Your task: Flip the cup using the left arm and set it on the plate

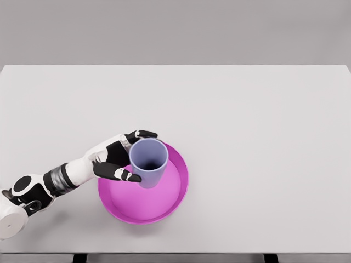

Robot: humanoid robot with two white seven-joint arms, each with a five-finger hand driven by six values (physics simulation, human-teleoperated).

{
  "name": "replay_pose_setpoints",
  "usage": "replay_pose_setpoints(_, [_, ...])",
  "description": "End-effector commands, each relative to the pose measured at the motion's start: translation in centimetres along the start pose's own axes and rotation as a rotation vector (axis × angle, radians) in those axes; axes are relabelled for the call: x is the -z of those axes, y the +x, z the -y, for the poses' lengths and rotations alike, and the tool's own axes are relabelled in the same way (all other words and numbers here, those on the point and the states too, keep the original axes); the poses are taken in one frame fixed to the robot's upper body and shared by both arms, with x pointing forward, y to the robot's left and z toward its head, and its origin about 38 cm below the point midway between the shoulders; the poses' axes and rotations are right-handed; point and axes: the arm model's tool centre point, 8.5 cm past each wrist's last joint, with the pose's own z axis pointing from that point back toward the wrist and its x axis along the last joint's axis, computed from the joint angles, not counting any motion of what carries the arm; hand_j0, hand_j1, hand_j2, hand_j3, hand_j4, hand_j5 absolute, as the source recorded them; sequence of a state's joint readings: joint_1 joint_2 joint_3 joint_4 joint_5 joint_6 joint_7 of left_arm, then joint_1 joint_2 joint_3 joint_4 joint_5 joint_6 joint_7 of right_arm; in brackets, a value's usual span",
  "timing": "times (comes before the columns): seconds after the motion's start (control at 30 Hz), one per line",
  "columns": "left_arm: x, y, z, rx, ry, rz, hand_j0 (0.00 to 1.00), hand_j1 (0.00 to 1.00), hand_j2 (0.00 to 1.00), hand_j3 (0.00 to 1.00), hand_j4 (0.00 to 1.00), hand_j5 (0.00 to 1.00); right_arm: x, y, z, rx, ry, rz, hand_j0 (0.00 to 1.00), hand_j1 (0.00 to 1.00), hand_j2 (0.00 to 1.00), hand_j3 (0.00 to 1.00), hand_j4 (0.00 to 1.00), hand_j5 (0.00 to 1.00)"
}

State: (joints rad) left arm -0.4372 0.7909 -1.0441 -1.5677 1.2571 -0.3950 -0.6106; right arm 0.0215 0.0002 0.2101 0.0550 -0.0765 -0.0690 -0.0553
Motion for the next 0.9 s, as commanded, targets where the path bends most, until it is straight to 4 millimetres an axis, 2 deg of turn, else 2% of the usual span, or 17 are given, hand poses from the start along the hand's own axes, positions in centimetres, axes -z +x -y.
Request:
replay_pose_setpoints(0.0, [0.0, 0.1, 0.0, 0.001, 0.0, 0.001, 0.9, 0.9, 0.9, 0.9, 0.9, 0.9, 0.0, 0.0, 0.0, 0.0, 0.0, 0.0, 1.0, 1.0, 1.0, 1.0, 1.0, 1.0])
replay_pose_setpoints(0.47, [-0.2, 0.5, 0.0, 0.012, 0.0, 0.008, 0.96, 0.96, 0.96, 0.96, 0.96, 0.96, 0.0, 0.1, 0.0, 0.0, 0.0, 0.001, 1.0, 1.0, 1.0, 1.0, 1.0, 1.0])
replay_pose_setpoints(0.53, [-0.1, 1.9, -0.6, 0.042, 0.01, 0.037, 0.96, 0.96, 0.96, 0.96, 0.96, 0.96, 0.0, 0.1, 0.0, 0.0, 0.0, 0.001, 1.0, 1.0, 1.0, 1.0, 1.0, 1.0])
replay_pose_setpoints(0.6, [-1.2, 3.5, -1.4, 0.078, 0.035, 0.036, 0.97, 0.97, 0.97, 0.97, 0.97, 0.97, 0.0, 0.0, 0.0, 0.0, 0.0, 0.0, 1.0, 1.0, 1.0, 1.0, 1.0, 1.0])
replay_pose_setpoints(0.67, [-1.8, 5.4, -0.8, 0.103, 0.016, 0.036, 0.99, 0.99, 0.99, 0.99, 0.99, 0.99, 0.0, 0.0, 0.0, 0.0, 0.0, 0.0, 1.0, 1.0, 1.0, 1.0, 1.0, 1.0])
replay_pose_setpoints(0.77, [-3.2, 9.4, 0.0, 0.155, 0.007, 0.05, 1.0, 1.0, 1.0, 1.0, 1.0, 1.0, 0.0, 0.0, 0.0, 0.0, 0.0, 0.0, 1.0, 1.0, 1.0, 1.0, 1.0, 1.0])
replay_pose_setpoints(0.87, [-4.8, 11.5, -0.4, 0.205, 0.037, 0.032, 1.0, 1.0, 1.0, 1.0, 1.0, 1.0, 0.0, 0.1, 0.0, 0.0, 0.0, 0.001, 1.0, 1.0, 1.0, 1.0, 1.0, 1.0])
